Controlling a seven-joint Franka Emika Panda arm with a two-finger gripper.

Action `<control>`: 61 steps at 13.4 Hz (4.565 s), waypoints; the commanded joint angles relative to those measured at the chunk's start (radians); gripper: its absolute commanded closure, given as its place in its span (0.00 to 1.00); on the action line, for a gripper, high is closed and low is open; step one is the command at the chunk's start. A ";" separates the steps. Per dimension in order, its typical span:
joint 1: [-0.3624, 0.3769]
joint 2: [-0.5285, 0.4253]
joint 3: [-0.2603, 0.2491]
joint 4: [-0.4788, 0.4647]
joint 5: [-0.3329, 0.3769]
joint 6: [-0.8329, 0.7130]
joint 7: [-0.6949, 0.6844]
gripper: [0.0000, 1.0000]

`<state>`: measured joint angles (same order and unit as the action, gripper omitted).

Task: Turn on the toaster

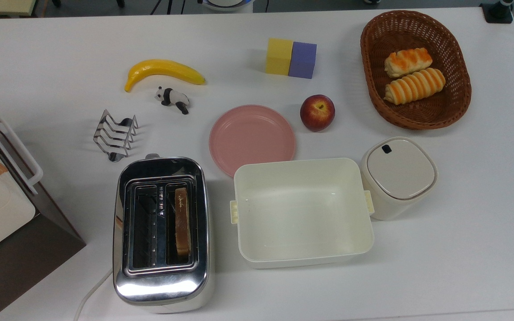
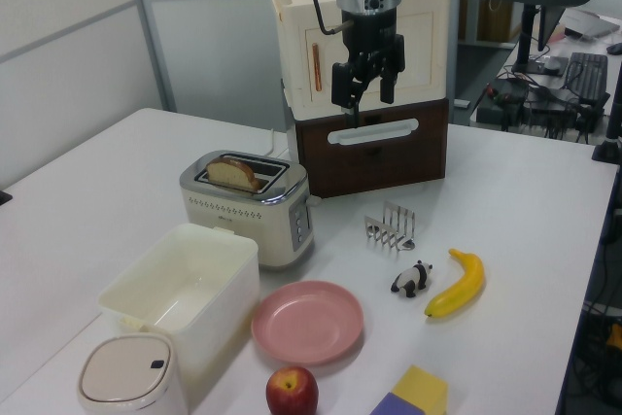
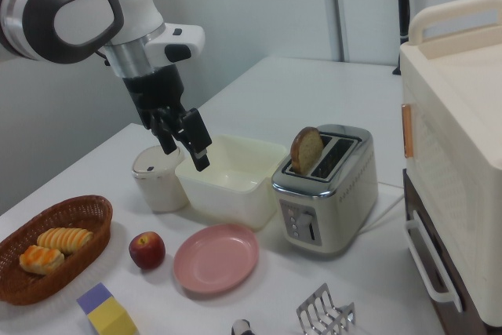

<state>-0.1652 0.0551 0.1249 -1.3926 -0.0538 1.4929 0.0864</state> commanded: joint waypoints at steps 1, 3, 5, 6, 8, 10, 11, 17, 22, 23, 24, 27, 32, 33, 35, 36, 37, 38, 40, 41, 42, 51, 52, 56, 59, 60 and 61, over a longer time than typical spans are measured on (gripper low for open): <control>0.013 -0.024 -0.039 -0.014 0.028 0.006 -0.102 0.00; 0.013 -0.029 -0.041 -0.014 0.023 0.003 -0.086 0.00; 0.013 -0.024 -0.042 -0.013 0.028 0.004 -0.088 0.00; 0.012 -0.023 -0.044 -0.014 0.028 0.004 -0.086 0.00; 0.012 -0.023 -0.047 -0.014 0.034 0.006 -0.094 0.00; 0.012 -0.023 -0.047 -0.016 0.032 0.006 -0.097 0.29; 0.013 -0.021 -0.047 -0.014 0.034 0.007 -0.097 0.51; 0.010 0.014 -0.047 -0.055 0.038 0.131 -0.100 1.00; 0.006 0.063 -0.047 -0.056 0.040 0.199 -0.096 1.00; 0.006 0.086 -0.047 -0.054 0.040 0.216 -0.096 1.00; 0.006 0.107 -0.047 -0.055 0.040 0.243 -0.094 1.00; 0.007 0.186 -0.044 -0.056 0.037 0.328 -0.089 1.00; 0.000 0.245 -0.045 -0.056 0.023 0.417 -0.099 1.00; -0.007 0.261 -0.045 -0.056 0.019 0.432 -0.100 1.00; -0.010 0.287 -0.045 -0.056 -0.006 0.475 -0.099 1.00; -0.010 0.292 -0.045 -0.056 -0.008 0.483 -0.099 1.00; -0.014 0.295 -0.045 -0.054 -0.008 0.489 -0.100 1.00; -0.019 0.296 -0.045 -0.054 -0.009 0.501 -0.102 1.00; -0.023 0.307 -0.045 -0.056 -0.011 0.517 -0.102 1.00; -0.030 0.310 -0.045 -0.056 -0.017 0.518 -0.105 1.00; -0.033 0.321 -0.045 -0.054 -0.021 0.520 -0.108 1.00; -0.043 0.373 -0.045 -0.059 -0.063 0.570 -0.111 1.00; -0.043 0.376 -0.045 -0.059 -0.064 0.570 -0.112 1.00; -0.043 0.385 -0.044 -0.059 -0.081 0.572 -0.112 1.00; -0.043 0.390 -0.039 -0.059 -0.081 0.572 -0.128 1.00; -0.042 0.390 -0.036 -0.059 -0.081 0.572 -0.131 1.00; -0.042 0.390 -0.034 -0.059 -0.081 0.572 -0.132 1.00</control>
<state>-0.2130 0.4492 0.0891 -1.4413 -0.1275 2.0414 -0.0179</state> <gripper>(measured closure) 0.991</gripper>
